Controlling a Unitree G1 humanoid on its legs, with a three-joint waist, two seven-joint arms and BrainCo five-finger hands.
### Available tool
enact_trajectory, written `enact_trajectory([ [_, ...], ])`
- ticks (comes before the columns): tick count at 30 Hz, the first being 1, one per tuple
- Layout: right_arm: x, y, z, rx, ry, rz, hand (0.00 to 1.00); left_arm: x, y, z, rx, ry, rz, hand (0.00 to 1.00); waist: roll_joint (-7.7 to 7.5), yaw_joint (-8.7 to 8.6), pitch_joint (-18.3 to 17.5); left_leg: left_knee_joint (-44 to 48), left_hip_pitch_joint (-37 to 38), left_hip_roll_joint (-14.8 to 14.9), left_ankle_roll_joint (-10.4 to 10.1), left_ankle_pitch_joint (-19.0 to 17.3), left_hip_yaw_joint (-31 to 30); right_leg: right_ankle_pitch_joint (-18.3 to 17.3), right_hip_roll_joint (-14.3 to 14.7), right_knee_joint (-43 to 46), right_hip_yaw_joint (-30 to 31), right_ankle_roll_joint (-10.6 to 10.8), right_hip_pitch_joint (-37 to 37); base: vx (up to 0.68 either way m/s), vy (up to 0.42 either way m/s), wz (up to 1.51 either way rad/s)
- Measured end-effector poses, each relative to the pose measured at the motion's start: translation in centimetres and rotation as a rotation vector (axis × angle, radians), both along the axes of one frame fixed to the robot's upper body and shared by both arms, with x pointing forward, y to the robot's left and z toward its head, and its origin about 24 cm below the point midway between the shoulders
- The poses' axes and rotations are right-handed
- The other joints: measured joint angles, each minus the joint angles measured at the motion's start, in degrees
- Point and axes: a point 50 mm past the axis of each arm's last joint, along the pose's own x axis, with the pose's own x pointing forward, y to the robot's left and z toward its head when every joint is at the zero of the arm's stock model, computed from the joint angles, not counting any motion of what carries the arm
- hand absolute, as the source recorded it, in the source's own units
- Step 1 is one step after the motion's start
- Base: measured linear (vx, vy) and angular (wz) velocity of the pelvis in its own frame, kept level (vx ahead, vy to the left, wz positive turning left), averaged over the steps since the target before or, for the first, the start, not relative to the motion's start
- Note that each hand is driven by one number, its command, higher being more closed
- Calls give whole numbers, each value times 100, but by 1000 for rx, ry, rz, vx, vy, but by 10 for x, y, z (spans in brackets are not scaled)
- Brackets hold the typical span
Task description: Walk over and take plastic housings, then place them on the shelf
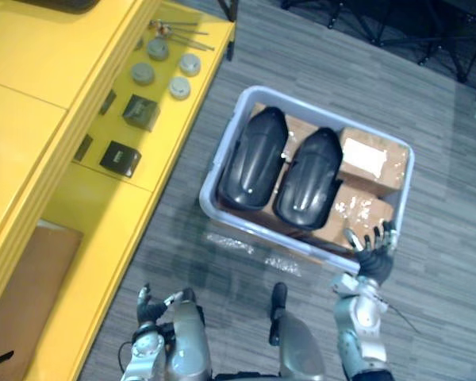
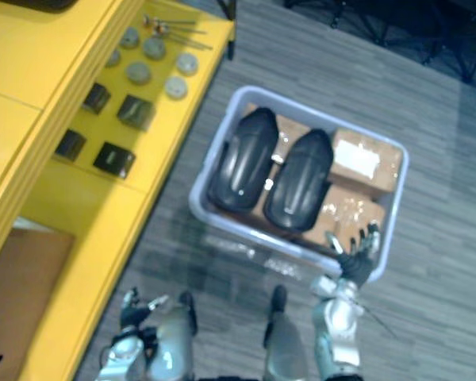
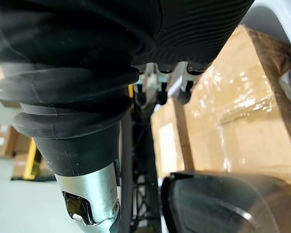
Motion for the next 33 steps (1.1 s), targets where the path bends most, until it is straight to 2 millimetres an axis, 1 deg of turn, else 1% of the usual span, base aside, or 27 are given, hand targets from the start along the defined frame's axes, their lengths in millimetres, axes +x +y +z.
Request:
enact_trajectory([
  [4, -1, -7, 0, -1, -8, 3, 0, -1, 3, -1, -11, 17, 7, 0, -13, -6, -16, -17, 188, -17, -16, -22, -144, -227, -51, 286, -211, 19, 197, 0, -6, 21],
  [6, 1, -13, 4, -2, -27, -1, 0, -2, 7, -2, -46, 27, 16, 0, -51, 20, -39, -65, 129, -37, -36, -1, -217, -249, -72, 310, -340, 21, 184, -17, -16, 26],
  [9, 12, -22, 12, 10, -53, -53, 0, -4, 14, -2, -60, 40, 5, 0, -189, 2, -134, -286, -63, -158, -60, 206, -377, -204, -121, 184, -465, 34, 89, -8, -18, 37],
  [11, 23, -35, 17, 20, -59, -142, 0, -4, 18, -1, -57, 40, -11, 0, -249, 11, -169, -466, -179, -216, -80, 393, -511, -106, -121, 3, -555, 1, 93, 6, -31, 48],
  [13, 36, -52, 31, 31, -85, -265, 0, -4, 20, -1, -45, 44, -21, 0, -248, 40, -168, -593, -295, -244, -101, 590, -627, -49, -128, -62, -731, -33, 119, -7, -23, 53],
  [17, 50, -62, 59, 21, -163, -344, 0, -5, 22, -1, -30, 39, -23, 0, -241, 213, -164, -835, -223, -254, -103, 818, -626, 8, -125, -82, -833, -115, 194, -25, -15, 23],
  [18, 53, -62, 64, 22, -180, -347, 0, -5, 22, -1, -28, 39, -26, 0, -236, 217, -161, -867, -227, -263, -103, 857, -626, 17, -129, -82, -833, -128, 195, -46, 0, 14],
  [20, 60, -63, 75, 21, -212, -346, 0, -5, 21, -1, -31, 39, -29, 0, -206, 223, -142, -882, -245, -274, -96, 864, -626, 16, -133, -81, -831, -130, 193, -60, 12, 8],
  [21, 62, -63, 77, 12, -211, -343, 0, -5, 21, -2, -32, 39, -31, 0, -197, 223, -136, -877, -256, -282, -91, 871, -627, 12, -137, -81, -830, -135, 192, -82, 18, 7],
  [22, 64, -64, 79, 4, -204, -340, 0, -4, 20, -1, -33, 36, -33, 0, -186, 223, -130, -863, -312, -299, -75, 883, -628, -15, -146, -77, -817, -175, 170, -90, 19, 15],
  [23, 66, -66, 79, -5, -195, -342, 0, -2, 19, 0, -35, 30, -41, 0, -138, 220, -98, -822, -424, -308, -71, 885, -643, -103, -143, -62, -809, -297, 126, -100, 19, 17],
  [24, 67, -68, 80, -10, -189, -345, 0, 0, 18, 0, -38, 25, -51, 0, -114, 225, -83, -794, -471, -307, -69, 886, -647, -146, -142, -33, -806, -362, 76, -111, 20, 15],
  [25, 70, -71, 82, -14, -181, -349, 0, 4, 16, 1, -40, 17, -66, 0, -61, 242, -47, -725, -600, -310, -44, 903, -652, -157, -148, 48, -793, -378, -46, -125, 28, 7],
  [26, 75, -74, 83, -12, -159, -355, 0, 7, 15, 2, -41, 11, -73, 0, -6, 252, 3, -631, -697, -307, -39, 904, -666, -156, -149, 120, -786, -375, -130, -114, 30, 3],
  [29, 85, -78, 81, -7, -91, -379, 0, 14, 14, 7, -33, -26, -84, 0, 61, 323, 134, -572, -758, -305, -17, 920, -678, -136, -161, 229, -774, -342, -199, -64, 12, 2],
  [30, 87, -78, 81, -3, -84, -385, 0, 15, 14, 7, -31, -33, -85, 0, 62, 324, 134, -566, -791, -305, -10, 926, -679, -136, -161, 246, -769, -342, -240, -47, 1, 1],
  [31, 89, -79, 85, -2, -88, -390, 0, 16, 13, 8, -25, -40, -91, 0, 87, 321, 149, -529, -857, -305, -10, 928, -692, -136, -161, 267, -769, -342, -296, -41, 4, 5],
  [32, 92, -84, 93, -14, -98, -407, 0, 22, 9, 10, -23, -46, -120, 0, 153, 320, 206, -491, -955, -313, 1, 941, -716, -134, -169, 321, -770, -338, -378, -42, 12, 7],
  [33, 93, -88, 96, -18, -91, -414, 0, 25, 5, 11, -23, -50, -138, 0, 183, 322, 222, -485, -986, -323, 8, 952, -723, -131, -183, 338, -774, -334, -410, -35, 14, 6],
])
